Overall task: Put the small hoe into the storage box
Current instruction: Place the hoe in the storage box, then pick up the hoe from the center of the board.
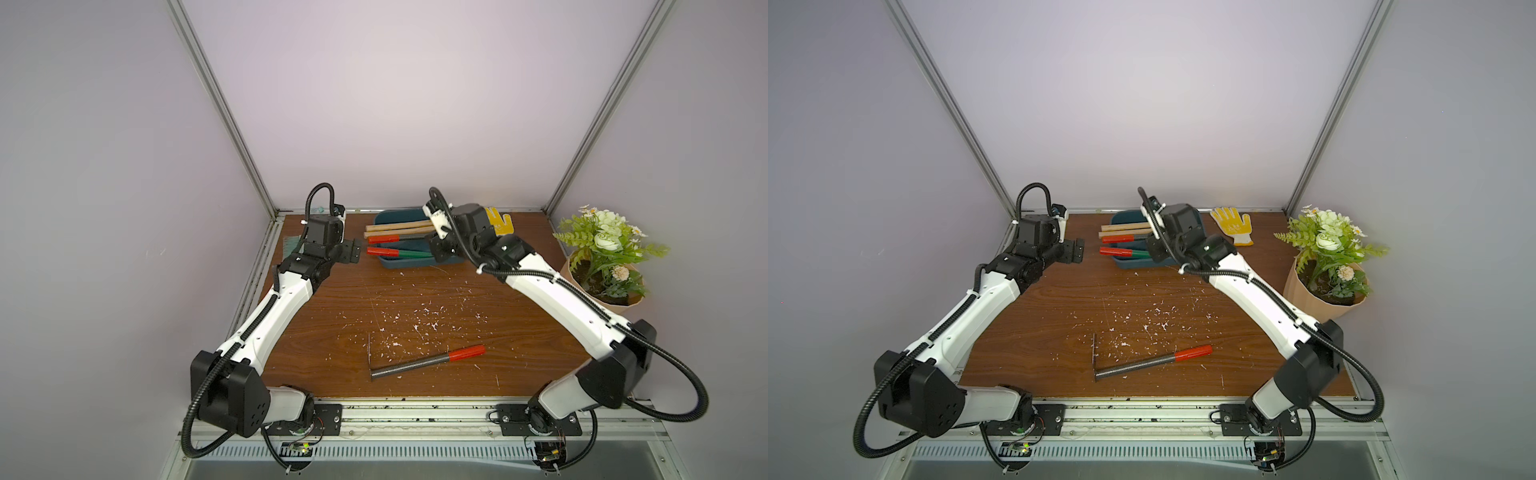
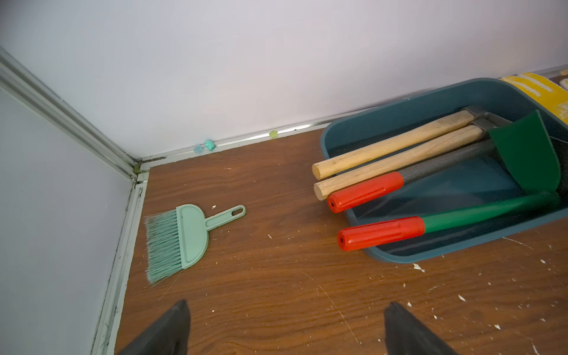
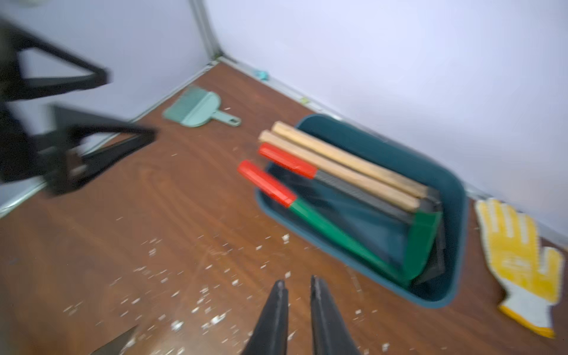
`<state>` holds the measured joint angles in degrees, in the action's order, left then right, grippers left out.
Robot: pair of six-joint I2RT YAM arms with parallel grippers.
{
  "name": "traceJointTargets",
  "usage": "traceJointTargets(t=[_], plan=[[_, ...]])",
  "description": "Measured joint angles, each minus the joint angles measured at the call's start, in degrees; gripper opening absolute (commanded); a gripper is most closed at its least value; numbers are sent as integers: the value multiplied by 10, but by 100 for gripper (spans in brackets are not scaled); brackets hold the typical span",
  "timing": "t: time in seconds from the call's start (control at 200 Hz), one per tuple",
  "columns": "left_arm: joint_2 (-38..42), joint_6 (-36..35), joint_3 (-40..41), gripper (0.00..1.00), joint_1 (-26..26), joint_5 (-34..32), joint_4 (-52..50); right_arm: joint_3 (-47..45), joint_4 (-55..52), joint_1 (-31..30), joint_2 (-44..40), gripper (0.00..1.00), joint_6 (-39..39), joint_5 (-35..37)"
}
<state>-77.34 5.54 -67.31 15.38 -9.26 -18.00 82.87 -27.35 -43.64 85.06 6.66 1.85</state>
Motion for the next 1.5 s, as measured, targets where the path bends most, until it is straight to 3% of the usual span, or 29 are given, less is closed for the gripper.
traceJointTargets(t=[0.245, 0.52, 0.821, 1.161, 1.496], plan=[[3, 104, 30, 99, -11, -75, 16, -170, 14, -150, 0, 32, 215, 9], [68, 171, 106, 99, -16, -103, 23, -52, 34, -267, 108, 37, 334, 22], [141, 189, 129, 99, -20, -104, 19, -35, 21, -286, 192, 38, 385, 35], [147, 194, 129, 99, -20, -100, 15, -16, 4, -286, 231, 38, 399, 43], [147, 193, 129, 99, -26, -89, 15, 21, 8, -286, 294, 27, 398, 62]])
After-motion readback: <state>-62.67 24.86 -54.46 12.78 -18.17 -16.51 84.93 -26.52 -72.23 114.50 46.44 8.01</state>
